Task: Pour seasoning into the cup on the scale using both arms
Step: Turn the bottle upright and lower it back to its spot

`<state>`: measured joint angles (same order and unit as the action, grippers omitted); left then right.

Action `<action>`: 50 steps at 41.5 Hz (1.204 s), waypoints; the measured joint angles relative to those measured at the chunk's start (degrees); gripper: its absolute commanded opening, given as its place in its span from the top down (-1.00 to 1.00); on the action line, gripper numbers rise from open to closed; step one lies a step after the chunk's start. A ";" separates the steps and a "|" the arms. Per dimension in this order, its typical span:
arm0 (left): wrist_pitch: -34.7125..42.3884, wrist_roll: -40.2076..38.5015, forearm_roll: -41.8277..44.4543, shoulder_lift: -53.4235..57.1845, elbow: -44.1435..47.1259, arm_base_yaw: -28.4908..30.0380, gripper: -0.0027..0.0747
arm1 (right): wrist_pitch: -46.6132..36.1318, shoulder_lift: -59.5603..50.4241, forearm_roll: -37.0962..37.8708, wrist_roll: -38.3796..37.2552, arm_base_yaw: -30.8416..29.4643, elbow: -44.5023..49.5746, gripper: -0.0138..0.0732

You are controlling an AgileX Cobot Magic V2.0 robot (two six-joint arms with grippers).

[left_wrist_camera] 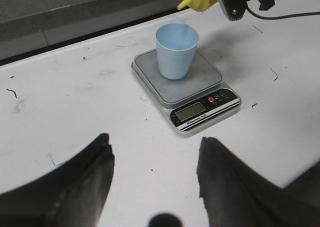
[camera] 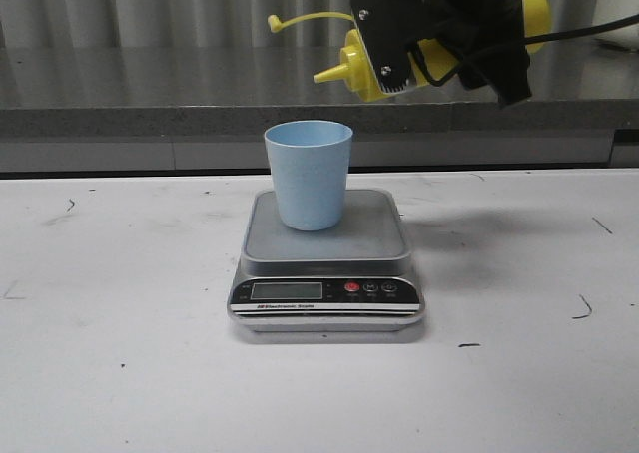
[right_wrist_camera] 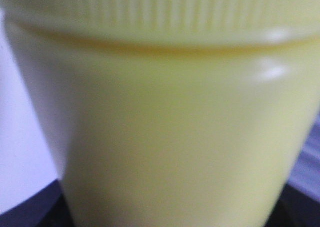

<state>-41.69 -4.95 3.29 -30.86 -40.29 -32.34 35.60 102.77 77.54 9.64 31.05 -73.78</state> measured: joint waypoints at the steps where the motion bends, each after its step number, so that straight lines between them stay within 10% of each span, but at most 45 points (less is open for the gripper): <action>1: 0.00 0.00 0.00 0.00 0.00 0.00 -0.02 | 0.00 0.00 -0.25 -1.28 0.00 0.00 0.09; 17: 0.00 0.00 0.00 0.00 0.00 0.00 -0.02 | 3.11 -0.85 -13.90 -16.30 -0.61 0.00 0.09; 27: 0.00 0.00 0.00 0.00 0.00 0.00 -0.02 | 1.32 -9.02 -38.27 -17.42 -9.81 0.53 0.09; 37: 0.00 0.00 0.00 0.00 0.00 0.00 -0.02 | -16.16 -18.98 -55.30 -17.91 -20.09 14.55 0.09; 50: 0.00 0.00 0.00 0.00 0.00 0.00 -0.02 | -51.56 -20.29 -56.95 -17.91 -26.13 35.93 0.09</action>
<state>-41.69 -4.95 3.29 -30.86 -40.29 -32.34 -15.96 82.48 20.60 -8.26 4.92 -37.85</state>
